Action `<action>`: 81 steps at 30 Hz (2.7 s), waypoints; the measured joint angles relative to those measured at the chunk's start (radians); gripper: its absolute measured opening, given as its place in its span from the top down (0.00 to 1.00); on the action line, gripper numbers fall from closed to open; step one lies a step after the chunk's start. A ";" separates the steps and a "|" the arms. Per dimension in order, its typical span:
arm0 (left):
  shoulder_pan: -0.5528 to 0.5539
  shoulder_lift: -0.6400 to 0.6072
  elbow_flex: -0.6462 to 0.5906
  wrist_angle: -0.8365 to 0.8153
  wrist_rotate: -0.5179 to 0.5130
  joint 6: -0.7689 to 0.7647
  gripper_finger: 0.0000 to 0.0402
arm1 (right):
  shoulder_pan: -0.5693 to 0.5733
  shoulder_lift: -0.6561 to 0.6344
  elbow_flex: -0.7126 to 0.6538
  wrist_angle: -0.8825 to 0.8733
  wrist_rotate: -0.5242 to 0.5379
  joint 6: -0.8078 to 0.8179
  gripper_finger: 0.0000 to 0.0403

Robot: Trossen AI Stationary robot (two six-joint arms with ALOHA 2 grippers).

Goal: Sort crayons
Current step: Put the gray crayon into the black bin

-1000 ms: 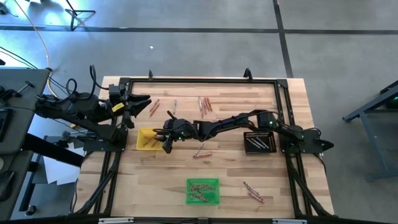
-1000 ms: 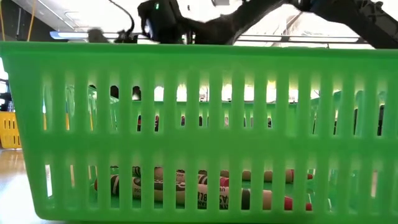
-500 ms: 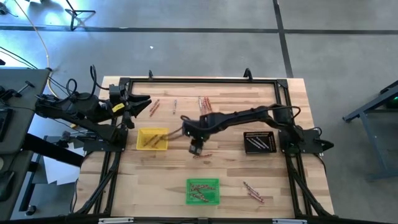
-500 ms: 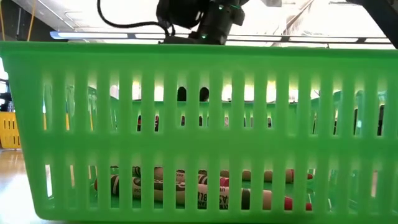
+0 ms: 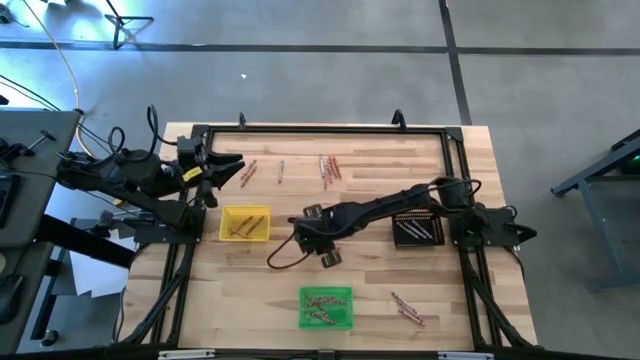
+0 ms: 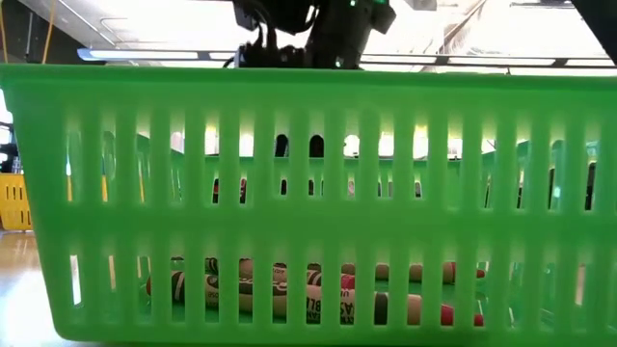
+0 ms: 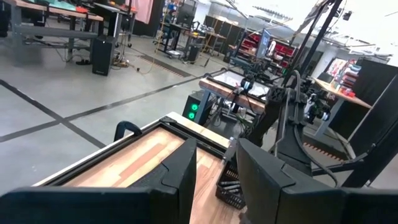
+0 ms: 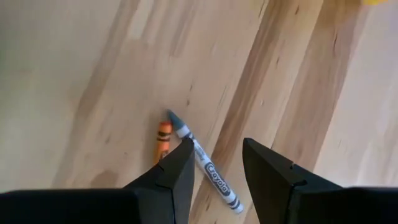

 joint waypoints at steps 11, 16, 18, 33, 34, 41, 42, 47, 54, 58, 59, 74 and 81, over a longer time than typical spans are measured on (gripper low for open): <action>0.000 0.009 0.000 -0.002 0.000 -0.018 0.75 | -0.004 0.072 -0.001 -0.021 -0.002 -0.063 0.68; 0.000 0.011 0.000 -0.002 0.000 -0.018 0.75 | -0.016 0.100 0.005 -0.015 -0.010 -0.062 0.68; 0.000 0.011 0.000 -0.001 0.000 -0.018 0.75 | -0.020 0.106 0.005 -0.013 -0.018 -0.048 0.69; 0.000 0.011 0.000 -0.001 0.000 -0.017 0.75 | -0.062 0.115 0.025 -0.046 -0.159 0.097 0.97; 0.000 0.011 0.000 -0.001 0.000 -0.017 0.75 | -0.065 0.113 0.035 -0.052 -0.161 0.099 0.98; 0.000 0.011 0.000 -0.001 0.000 -0.016 0.75 | -0.109 0.056 0.071 -0.140 -0.114 0.159 0.99; 0.000 0.011 0.000 -0.001 0.000 -0.016 0.75 | -0.118 0.038 0.073 -0.171 -0.103 0.173 0.99; 0.000 0.011 0.000 0.000 0.000 -0.016 0.75 | -0.146 -0.046 0.071 -0.386 -0.117 0.215 0.99; 0.000 0.011 0.000 0.000 0.000 -0.018 0.75 | -0.133 -0.273 -0.185 -0.364 -0.180 0.268 1.00; 0.000 0.011 0.000 0.000 0.000 -0.018 0.75 | -0.103 -0.483 -0.474 -0.186 -0.192 0.445 1.00; 0.000 0.011 0.000 0.000 0.000 -0.018 0.75 | -0.090 -0.540 -0.543 -0.137 -0.189 0.507 1.00; 0.000 0.011 0.000 0.001 -0.004 -0.017 0.75 | 0.150 -1.053 -1.095 0.041 0.285 1.211 1.00; 0.000 0.011 0.000 0.002 -0.005 -0.018 0.75 | 0.164 -1.053 -1.149 0.037 0.285 1.400 0.95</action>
